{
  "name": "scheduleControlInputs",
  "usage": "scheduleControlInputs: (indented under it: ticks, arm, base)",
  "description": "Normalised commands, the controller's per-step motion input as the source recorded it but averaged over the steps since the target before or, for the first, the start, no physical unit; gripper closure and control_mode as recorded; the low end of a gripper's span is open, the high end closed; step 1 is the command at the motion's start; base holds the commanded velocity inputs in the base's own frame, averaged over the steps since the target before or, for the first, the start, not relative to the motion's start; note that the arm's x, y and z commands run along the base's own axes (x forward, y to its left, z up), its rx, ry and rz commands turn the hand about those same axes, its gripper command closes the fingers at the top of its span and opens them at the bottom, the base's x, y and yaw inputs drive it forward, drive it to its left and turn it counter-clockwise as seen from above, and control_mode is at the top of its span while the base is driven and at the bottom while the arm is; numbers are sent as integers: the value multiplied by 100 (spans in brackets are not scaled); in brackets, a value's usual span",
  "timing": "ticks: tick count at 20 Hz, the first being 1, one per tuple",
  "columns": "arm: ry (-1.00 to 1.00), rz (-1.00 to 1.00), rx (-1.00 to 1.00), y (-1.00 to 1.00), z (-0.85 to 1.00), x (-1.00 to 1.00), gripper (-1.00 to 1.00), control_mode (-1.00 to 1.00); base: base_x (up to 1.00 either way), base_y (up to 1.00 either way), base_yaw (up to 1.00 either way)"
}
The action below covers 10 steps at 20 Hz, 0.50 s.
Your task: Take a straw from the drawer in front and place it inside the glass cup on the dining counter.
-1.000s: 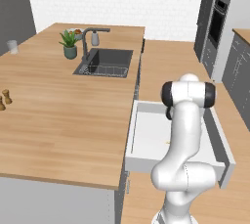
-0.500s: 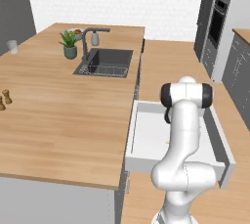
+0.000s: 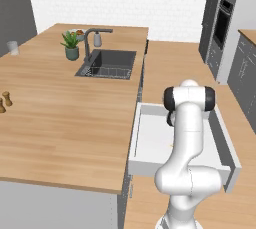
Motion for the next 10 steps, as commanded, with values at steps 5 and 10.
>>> scheduleControlInputs:
  ticks: [5,10]
  arm:
    - [0,0,3,-7,-30,0,-100,-100]
    - [-3,0,0,-3,-42,-40,100,-100]
  base:
    - [0,0,0]
    - [0,0,0]
